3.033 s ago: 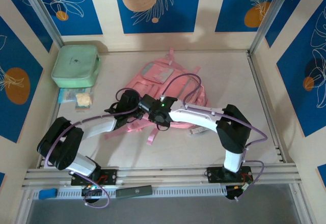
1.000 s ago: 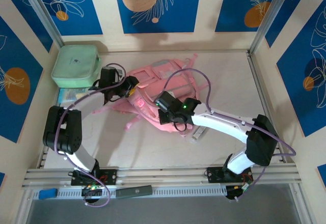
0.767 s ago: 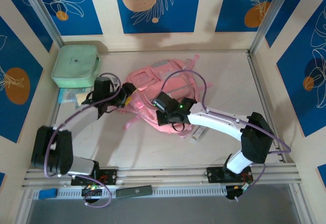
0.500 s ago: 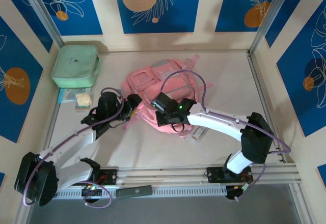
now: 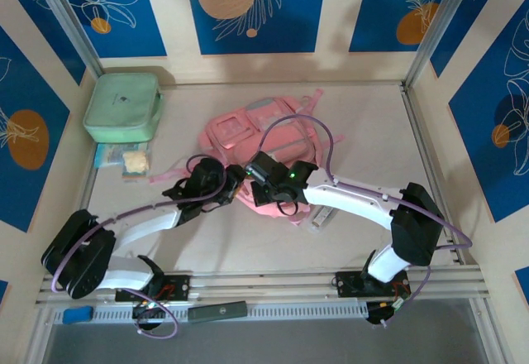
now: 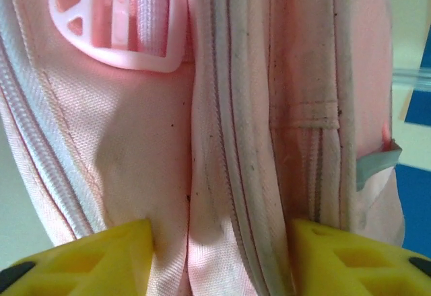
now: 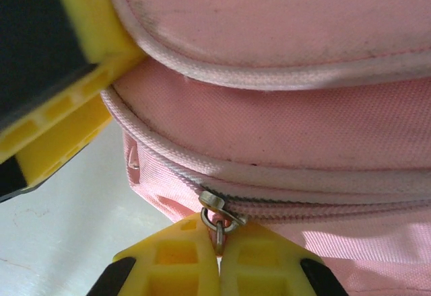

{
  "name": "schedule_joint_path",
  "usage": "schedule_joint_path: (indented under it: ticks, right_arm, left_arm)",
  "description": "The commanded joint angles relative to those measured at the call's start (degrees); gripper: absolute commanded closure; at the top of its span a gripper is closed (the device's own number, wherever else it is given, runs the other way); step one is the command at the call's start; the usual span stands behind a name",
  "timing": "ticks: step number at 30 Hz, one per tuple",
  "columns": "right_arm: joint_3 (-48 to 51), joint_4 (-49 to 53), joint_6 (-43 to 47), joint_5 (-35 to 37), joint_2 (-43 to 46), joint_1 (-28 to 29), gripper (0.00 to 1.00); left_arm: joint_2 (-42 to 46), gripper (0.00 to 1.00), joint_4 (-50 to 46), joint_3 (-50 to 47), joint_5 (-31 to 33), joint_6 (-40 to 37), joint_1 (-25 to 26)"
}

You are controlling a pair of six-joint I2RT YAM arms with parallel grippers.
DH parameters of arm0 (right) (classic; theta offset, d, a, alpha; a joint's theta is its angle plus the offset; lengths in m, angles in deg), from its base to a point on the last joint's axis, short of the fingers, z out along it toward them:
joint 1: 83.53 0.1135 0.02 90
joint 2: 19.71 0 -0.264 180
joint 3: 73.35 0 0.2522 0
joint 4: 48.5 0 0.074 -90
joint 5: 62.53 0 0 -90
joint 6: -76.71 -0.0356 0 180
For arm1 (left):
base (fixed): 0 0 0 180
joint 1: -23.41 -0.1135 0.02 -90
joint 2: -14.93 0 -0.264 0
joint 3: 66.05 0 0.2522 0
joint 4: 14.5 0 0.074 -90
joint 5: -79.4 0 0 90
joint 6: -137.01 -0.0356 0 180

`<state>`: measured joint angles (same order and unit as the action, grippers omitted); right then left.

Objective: Pack the student bag
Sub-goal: Zip the student bag at the center of the table.

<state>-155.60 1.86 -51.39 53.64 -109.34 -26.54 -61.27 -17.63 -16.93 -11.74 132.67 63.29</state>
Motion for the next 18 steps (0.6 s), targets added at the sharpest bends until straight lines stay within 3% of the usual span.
schedule_joint_path:
  ticks: [1, 6, 10, 18]
  right_arm:
    - [-1.10, -2.30, 0.40, -0.61, -0.73, 1.16, 1.00]
    - [-1.12, -2.37, 1.08, -0.04, -0.90, 1.18, 1.00]
    - [-1.98, -0.24, 1.37, 1.53, -1.08, 1.10, 1.00]
    - [-2.74, 9.58, -1.27, 3.21, 0.75, -4.05, 1.00]
  left_arm:
    - [-1.31, 0.57, -0.46, 4.13, 5.20, 1.02, 1.50]
    - [0.82, 0.79, -5.90, 4.55, 11.79, 0.37, 2.34]
    - [0.47, 0.98, -6.50, 5.25, 12.80, -0.31, 2.31]
    - [-0.88, 1.00, -9.55, 7.39, 8.33, -5.10, -2.30]
